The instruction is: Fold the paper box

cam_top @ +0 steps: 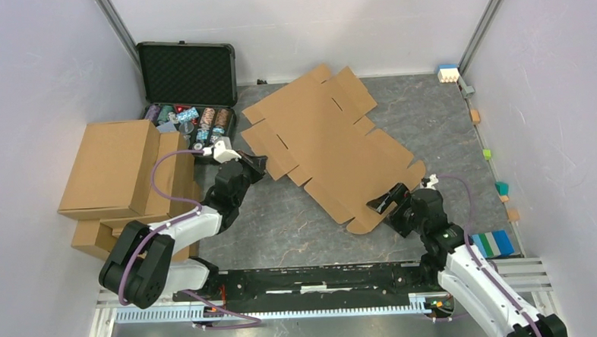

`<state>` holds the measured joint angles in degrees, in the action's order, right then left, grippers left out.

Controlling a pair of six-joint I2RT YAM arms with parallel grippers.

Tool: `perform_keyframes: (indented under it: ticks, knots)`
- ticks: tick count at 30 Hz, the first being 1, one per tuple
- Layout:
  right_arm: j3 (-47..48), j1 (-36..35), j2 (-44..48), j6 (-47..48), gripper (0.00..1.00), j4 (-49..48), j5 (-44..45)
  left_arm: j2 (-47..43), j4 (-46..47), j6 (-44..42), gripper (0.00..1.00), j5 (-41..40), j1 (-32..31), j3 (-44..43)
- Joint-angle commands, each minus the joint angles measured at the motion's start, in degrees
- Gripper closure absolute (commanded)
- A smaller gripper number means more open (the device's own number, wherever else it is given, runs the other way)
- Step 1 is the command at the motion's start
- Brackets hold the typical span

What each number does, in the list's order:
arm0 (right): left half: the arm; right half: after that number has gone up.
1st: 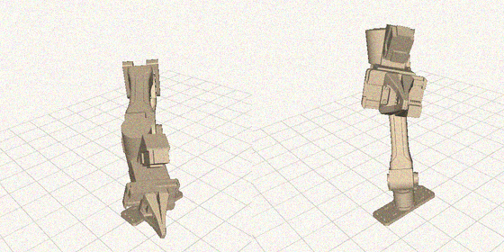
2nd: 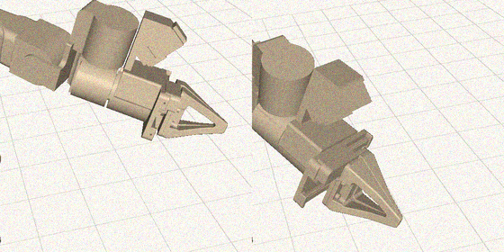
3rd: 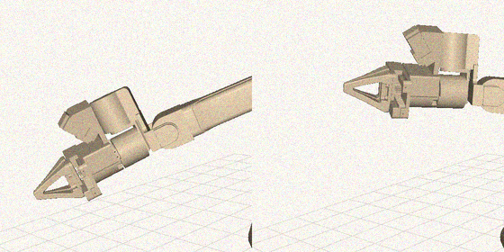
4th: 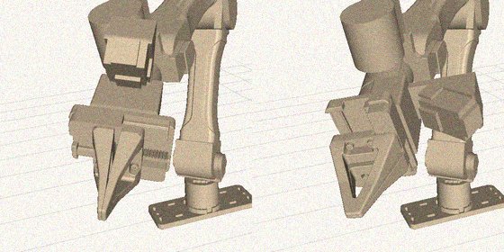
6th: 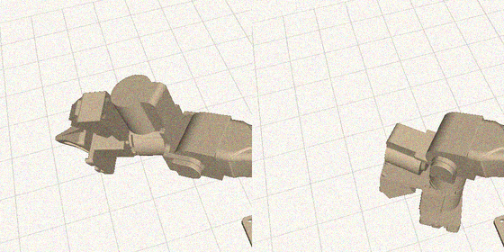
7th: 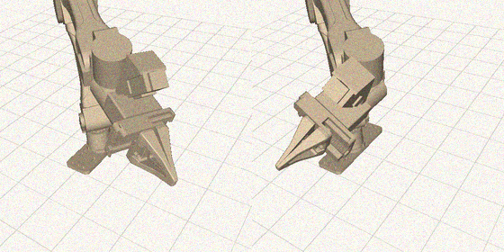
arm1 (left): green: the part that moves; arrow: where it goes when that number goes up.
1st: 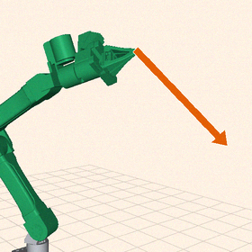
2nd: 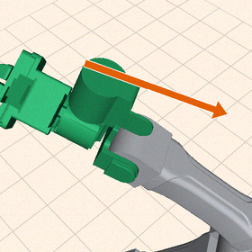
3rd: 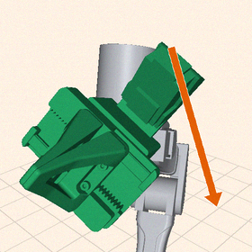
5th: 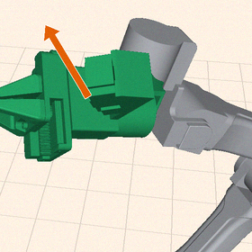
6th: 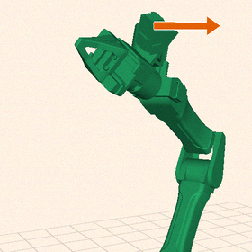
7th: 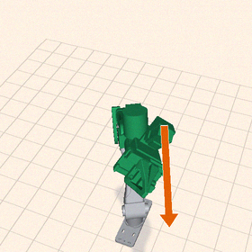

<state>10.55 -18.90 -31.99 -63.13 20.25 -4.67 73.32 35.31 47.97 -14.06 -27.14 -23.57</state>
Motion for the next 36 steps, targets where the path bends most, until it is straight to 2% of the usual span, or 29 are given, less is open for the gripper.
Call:
perform_keyframes:
  ticks: [1,4,7,11,14,19,25,33,36]
  knots:
    - [-5.93,-0.08,-1.87,-7.61,0.03,-8.94,-6.34,-0.74,-0.82,0.38,0.98,-0.78,-0.22,-2.26]
    - [-7.7,-0.09,-3.21,-8.91,0.04,-14.24,-6.19,0.02,-1.41,0.48,0.98,-0.31,-0.24,-2.61]
    - [-8.15,0.03,-3.44,-8.71,0.11,-18.22,-4.71,0.16,-1.36,0.47,0.98,-0.69,-0.2,-2.51]
    - [-9.27,0.09,-1.62,-5.26,0.14,-28.48,-6.74,0.18,-1.54,0.29,0.98,-0.58,-0.2,-2.62]
    - [-8.27,0.12,0.18,-3.12,0.21,-27.63,-4.54,0.49,-1.59,0.16,0.98,-0.35,-0.2,-2.78]
    - [-4.71,0.2,1.83,1.06,0.33,-20.61,0.23,0.74,-1.59,-0.15,0.98,-0.45,-0.2,-2.88]
    - [-2.76,0.18,-0.95,2.05,0.36,-17.23,1.79,0.95,-1.62,-0.24,0.98,-0.28,-0.2,-2.99]
    - [-3.89,0.44,-9.69,-1.33,0.49,-19.83,-0.52,1.15,-2.05,-0.26,0.98,-0.44,-0.21,-3.21]
    - [-5.63,0.61,-11.35,-2.6,0.51,-24.13,0.42,1.13,-2.14,-0.2,0.98,-0.26,-0.2,-3.23]
